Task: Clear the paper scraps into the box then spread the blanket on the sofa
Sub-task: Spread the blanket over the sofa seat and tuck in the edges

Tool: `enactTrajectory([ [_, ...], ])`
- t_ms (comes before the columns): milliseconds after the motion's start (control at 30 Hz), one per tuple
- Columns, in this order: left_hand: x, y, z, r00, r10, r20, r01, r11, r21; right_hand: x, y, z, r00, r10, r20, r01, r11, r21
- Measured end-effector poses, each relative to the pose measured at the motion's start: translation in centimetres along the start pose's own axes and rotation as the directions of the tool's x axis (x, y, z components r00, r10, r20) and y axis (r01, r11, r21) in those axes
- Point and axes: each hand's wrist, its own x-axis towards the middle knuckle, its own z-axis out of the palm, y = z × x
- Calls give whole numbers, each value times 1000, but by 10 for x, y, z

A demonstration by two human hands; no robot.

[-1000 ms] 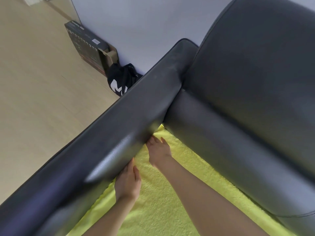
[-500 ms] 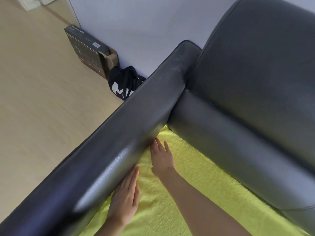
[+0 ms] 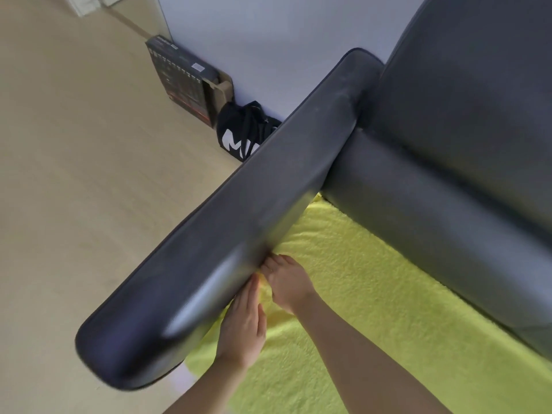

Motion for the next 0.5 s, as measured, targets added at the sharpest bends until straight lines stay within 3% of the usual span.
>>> enactTrajectory([
  [233,-26,-11,5,998,-40,-42,42,998,52,-22,-30,12,999,51,-8,-51,999,-3],
  [367,-20,0,6,994,-99,-41,99,995,0,-23,-35,14,988,101,116,-93,993,-79],
  [500,-9,9,4,980,-200,12,199,976,92,-10,-38,12,955,163,247,-115,973,-201],
])
